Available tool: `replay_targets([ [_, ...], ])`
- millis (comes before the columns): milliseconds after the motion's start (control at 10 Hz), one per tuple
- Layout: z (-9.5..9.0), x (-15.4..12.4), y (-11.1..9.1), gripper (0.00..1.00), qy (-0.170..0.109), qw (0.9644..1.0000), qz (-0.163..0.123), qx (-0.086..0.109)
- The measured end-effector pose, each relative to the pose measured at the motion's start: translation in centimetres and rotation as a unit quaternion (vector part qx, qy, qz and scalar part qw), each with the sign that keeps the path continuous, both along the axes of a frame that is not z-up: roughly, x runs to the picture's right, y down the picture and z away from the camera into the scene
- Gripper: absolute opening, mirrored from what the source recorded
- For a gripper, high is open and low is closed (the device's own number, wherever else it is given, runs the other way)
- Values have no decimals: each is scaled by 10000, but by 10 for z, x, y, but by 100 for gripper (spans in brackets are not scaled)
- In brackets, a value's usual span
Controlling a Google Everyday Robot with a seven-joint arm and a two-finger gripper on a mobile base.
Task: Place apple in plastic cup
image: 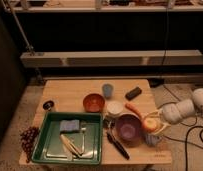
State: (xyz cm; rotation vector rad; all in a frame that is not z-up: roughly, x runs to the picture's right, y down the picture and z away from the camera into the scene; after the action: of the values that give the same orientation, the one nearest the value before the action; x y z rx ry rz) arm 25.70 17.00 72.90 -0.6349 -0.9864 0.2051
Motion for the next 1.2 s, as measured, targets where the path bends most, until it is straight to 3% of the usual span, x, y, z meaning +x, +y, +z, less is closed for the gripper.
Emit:
replay_targets([
  [500, 1, -2, -3, 0, -6, 10000, 25, 13],
  [700, 1, 0, -3, 0, 111, 9998, 129, 39],
  [900, 5, 3, -7, 0, 436, 9965, 642, 299],
  [1000, 11, 1, -16, 0, 586, 9922, 986, 478],
  [1200, 23, -6, -38, 0, 611, 9881, 1279, 596],
])
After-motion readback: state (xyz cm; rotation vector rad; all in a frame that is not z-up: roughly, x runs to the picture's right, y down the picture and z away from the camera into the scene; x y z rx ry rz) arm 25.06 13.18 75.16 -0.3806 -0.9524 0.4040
